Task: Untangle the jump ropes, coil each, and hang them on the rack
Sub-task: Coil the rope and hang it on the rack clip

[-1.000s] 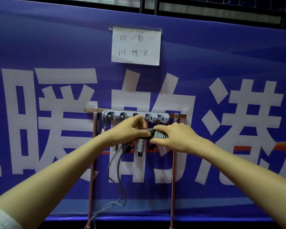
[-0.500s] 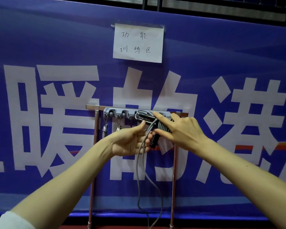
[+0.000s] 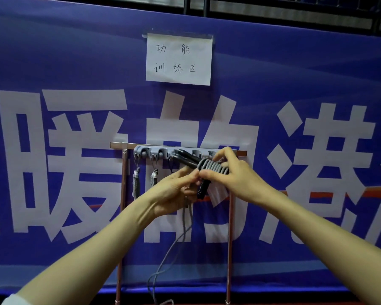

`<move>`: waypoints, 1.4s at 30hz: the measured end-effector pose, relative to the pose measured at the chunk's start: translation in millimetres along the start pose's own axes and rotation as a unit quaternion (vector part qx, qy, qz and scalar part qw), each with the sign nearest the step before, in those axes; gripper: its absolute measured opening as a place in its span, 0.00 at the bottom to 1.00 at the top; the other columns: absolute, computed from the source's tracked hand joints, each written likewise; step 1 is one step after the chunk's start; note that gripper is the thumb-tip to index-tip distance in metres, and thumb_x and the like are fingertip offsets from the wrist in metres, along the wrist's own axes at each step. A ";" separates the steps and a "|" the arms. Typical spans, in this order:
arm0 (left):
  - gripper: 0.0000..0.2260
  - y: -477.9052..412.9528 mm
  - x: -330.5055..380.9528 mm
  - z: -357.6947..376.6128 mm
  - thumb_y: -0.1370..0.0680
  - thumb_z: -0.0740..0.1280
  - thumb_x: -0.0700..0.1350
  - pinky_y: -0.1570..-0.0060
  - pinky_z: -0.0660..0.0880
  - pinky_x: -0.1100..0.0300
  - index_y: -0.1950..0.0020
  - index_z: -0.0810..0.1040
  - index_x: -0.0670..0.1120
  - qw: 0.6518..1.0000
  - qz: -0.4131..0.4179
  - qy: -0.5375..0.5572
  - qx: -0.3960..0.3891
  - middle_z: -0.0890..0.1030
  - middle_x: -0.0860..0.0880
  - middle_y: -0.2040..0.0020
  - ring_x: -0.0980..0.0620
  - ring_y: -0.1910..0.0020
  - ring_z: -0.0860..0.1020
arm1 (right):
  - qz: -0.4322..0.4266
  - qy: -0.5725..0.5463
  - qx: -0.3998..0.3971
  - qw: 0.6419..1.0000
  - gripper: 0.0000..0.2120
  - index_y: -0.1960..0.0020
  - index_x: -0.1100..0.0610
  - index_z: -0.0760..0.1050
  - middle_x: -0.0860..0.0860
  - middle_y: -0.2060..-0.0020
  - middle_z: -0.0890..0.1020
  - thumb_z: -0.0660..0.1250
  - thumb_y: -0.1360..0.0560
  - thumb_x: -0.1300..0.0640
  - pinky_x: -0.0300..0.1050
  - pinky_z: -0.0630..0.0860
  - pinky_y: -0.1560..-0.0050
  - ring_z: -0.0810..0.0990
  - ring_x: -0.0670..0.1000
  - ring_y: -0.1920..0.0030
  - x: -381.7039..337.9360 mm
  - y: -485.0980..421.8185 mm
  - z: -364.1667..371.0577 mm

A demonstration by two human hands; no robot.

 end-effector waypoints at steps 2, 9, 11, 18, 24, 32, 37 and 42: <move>0.08 -1.0 6.1 8.9 0.26 0.66 0.46 0.69 0.63 0.67 0.52 0.84 0.50 0.999 0.041 0.031 -0.013 0.75 0.50 0.68 0.59 0.75 0.65 | 0.023 -0.143 -0.018 0.989 0.23 0.46 0.56 0.69 0.44 0.67 0.81 0.65 0.30 0.39 0.36 0.74 0.65 0.79 0.41 0.66 -2.6 -1.9 7.8; 0.13 -2.9 10.8 15.3 0.26 0.66 0.44 0.71 0.58 0.65 0.42 0.82 0.50 0.995 0.099 -0.005 -0.010 0.74 0.50 0.67 0.59 0.74 0.64 | 0.059 -0.125 0.008 0.990 0.20 0.51 0.53 0.73 0.46 0.63 0.81 0.57 0.23 0.36 0.42 0.74 0.57 0.79 0.42 0.62 3.4 -2.5 17.6; 0.13 -1.4 9.8 21.7 0.26 0.66 0.43 0.71 0.60 0.66 0.42 0.81 0.50 0.995 0.096 0.000 -0.022 0.73 0.51 0.66 0.59 0.74 0.65 | 0.068 -0.090 0.038 0.993 0.30 0.54 0.54 0.75 0.47 0.63 0.82 0.54 0.28 0.28 0.46 0.76 0.57 0.79 0.44 0.63 5.1 -4.2 16.9; 0.16 0.2 13.0 22.9 0.24 0.66 0.41 0.67 0.60 0.62 0.40 0.81 0.55 0.992 0.071 -0.081 -0.062 0.73 0.51 0.65 0.57 0.71 0.64 | 0.051 -0.108 0.021 0.993 0.24 0.49 0.50 0.79 0.52 0.58 0.83 0.57 0.25 0.33 0.55 0.80 0.54 0.82 0.49 0.57 13.9 -5.5 13.1; 0.13 5.5 31.0 10.3 0.25 0.68 0.41 0.69 0.67 0.66 0.40 0.79 0.44 0.964 0.116 -0.240 -0.012 0.82 0.52 0.60 0.58 0.69 0.71 | 0.101 -0.220 -0.092 0.966 0.17 0.50 0.45 0.78 0.47 0.73 0.77 0.55 0.21 0.37 0.35 0.65 0.77 0.72 0.43 0.77 1.7 3.6 19.4; 0.11 6.6 26.2 4.7 0.30 0.70 0.45 0.74 0.64 0.70 0.50 0.80 0.43 0.972 0.175 -0.133 0.084 0.79 0.54 0.69 0.61 0.75 0.68 | 0.197 -0.324 -0.151 0.913 0.26 0.55 0.52 0.79 0.54 0.68 0.76 0.58 0.28 0.31 0.37 0.62 0.76 0.68 0.46 0.77 2.0 8.2 30.4; 0.05 2.8 19.5 2.0 0.29 0.71 0.45 0.76 0.62 0.69 0.57 0.81 0.45 0.964 0.194 -0.111 0.144 0.78 0.54 0.72 0.61 0.77 0.66 | 0.137 -0.063 0.008 0.989 0.34 0.51 0.56 0.80 0.53 0.62 0.83 0.48 0.25 0.29 0.45 0.75 0.62 0.79 0.49 0.64 2.2 -1.1 15.1; 0.06 2.0 16.7 7.2 0.27 0.69 0.48 0.74 0.58 0.67 0.59 0.81 0.45 0.975 0.155 -0.137 0.077 0.72 0.55 0.74 0.59 0.75 0.61 | 0.110 -0.125 -0.003 0.986 0.35 0.54 0.60 0.78 0.55 0.71 0.78 0.56 0.30 0.28 0.42 0.70 0.75 0.73 0.50 0.76 3.9 2.9 17.9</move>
Point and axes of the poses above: each hand's wrist, its own y-axis away from the middle knuckle, its own z-axis out of the palm, x = y × z, the point moved 7 cm from there along -y, towards the middle knuckle
